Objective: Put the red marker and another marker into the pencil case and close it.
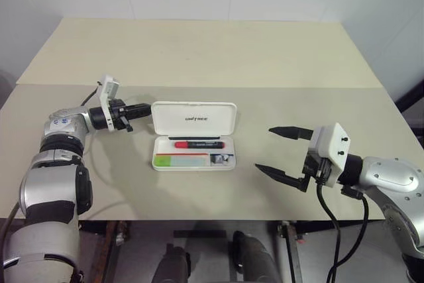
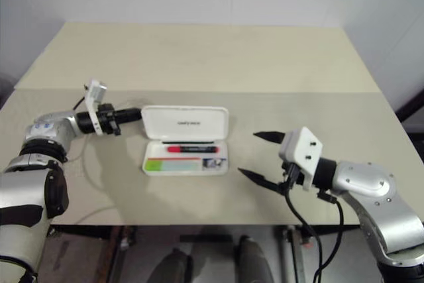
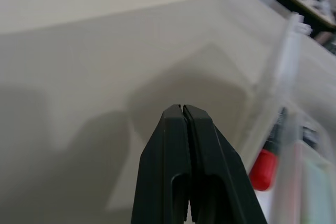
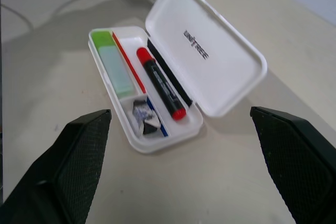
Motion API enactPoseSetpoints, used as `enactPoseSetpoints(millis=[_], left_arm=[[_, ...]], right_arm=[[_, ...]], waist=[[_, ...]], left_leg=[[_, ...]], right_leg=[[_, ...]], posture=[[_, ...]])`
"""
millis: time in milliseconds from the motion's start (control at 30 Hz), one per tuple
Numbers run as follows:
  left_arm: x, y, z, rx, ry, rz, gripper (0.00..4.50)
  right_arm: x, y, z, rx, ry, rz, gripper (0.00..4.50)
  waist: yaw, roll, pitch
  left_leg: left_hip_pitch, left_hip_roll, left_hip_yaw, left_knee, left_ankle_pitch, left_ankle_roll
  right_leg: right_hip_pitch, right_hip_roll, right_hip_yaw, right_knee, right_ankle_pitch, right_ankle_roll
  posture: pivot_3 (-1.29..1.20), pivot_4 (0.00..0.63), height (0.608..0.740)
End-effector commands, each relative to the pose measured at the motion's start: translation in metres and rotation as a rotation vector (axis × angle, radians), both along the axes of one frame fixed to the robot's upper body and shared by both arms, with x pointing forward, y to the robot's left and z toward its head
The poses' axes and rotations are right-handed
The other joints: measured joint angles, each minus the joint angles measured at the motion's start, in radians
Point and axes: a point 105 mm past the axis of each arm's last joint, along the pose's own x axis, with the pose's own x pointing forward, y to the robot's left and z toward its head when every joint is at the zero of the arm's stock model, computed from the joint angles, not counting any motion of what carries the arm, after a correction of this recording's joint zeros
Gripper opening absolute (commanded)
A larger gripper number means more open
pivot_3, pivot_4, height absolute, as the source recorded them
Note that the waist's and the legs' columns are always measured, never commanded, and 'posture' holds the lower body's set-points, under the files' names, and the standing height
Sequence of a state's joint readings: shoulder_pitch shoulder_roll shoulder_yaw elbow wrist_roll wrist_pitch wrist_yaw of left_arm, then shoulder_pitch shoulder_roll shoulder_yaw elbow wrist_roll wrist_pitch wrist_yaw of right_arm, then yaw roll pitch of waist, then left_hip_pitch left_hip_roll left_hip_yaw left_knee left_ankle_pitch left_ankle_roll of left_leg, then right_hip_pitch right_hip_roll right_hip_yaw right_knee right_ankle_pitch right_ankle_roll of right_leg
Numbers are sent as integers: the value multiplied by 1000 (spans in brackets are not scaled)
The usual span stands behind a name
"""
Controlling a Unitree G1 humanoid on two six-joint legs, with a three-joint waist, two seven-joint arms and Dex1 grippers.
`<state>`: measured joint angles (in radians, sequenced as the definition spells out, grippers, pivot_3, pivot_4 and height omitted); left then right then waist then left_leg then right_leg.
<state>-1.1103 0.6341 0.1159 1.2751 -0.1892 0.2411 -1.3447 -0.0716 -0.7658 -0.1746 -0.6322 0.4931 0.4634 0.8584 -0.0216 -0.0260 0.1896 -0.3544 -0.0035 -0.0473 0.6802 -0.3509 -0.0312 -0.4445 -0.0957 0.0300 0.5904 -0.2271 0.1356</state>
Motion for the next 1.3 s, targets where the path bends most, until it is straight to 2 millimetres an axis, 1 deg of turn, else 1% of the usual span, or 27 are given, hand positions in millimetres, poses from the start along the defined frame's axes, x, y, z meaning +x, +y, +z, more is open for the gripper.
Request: enactPoseSetpoints(millis=[33,133,200,267,400,500,667,767,933,1067,1200,1300], left_arm=[[-5,-10,24,-48,-45,-116,48],[-16,-14,21,-12,-35,-230,48],[-21,-14,16,15,-21,-272,48],[-23,-14,14,30,-8,-287,48],[-26,-16,1,116,43,-317,48],[-29,-19,-7,149,58,-345,48],[-33,-27,-6,145,31,-399,48],[-41,-32,-10,165,21,-455,48],[-51,-39,-13,175,15,-530,48],[-55,-42,-15,172,16,-560,48],[-59,-44,-17,179,16,-584,48],[-61,-44,-18,181,13,-596,48]], right_arm=[[-6,-1,9,-11,-47,1,4500],[-5,0,11,-9,-55,-3,4500],[-5,0,11,-10,-60,-5,4500],[-5,0,12,-10,-61,-5,4500],[-4,-1,12,-9,-65,-8,4500],[-5,-1,12,-5,-69,-1,4500],[-8,-3,9,-18,-60,17,4500],[-11,-5,5,-31,-57,35,4500],[-9,-16,2,-14,-62,26,4500],[-5,-32,2,105,-46,-59,4500],[-15,-43,-9,114,1,-50,4500],[-18,-47,-8,156,0,-58,4500]], waist=[[-2,0,0],[-5,0,0],[-5,-1,0],[-3,-1,0],[-1,-1,0],[-1,-1,0],[0,-1,0],[-2,-1,0],[-1,-1,0],[0,-1,0],[4,-1,0],[5,-1,0]], left_leg=[[0,0,0,0,0,0],[0,0,0,0,0,0],[1,0,0,0,0,0],[1,0,0,1,0,0],[1,0,0,1,0,0],[0,0,0,1,0,0],[0,0,0,1,0,0],[1,0,0,1,0,0],[1,0,0,2,0,0],[1,0,0,2,0,0],[1,0,0,2,0,0],[1,0,2,2,0,1]], right_leg=[[0,0,0,0,0,0],[0,0,1,1,0,0],[0,0,1,1,0,0],[0,0,1,1,0,0],[0,0,1,1,0,0],[0,0,1,1,0,0],[0,0,1,1,0,0],[0,0,2,1,0,0],[0,0,3,1,0,0],[0,0,3,2,0,0],[1,0,3,1,0,0],[1,0,4,1,0,1]], posture=[[0,150,740],[0,150,740],[0,150,740],[0,150,740],[0,150,740],[0,150,740],[0,150,740],[0,150,740],[0,150,740],[0,150,740],[0,150,740],[0,150,740]])
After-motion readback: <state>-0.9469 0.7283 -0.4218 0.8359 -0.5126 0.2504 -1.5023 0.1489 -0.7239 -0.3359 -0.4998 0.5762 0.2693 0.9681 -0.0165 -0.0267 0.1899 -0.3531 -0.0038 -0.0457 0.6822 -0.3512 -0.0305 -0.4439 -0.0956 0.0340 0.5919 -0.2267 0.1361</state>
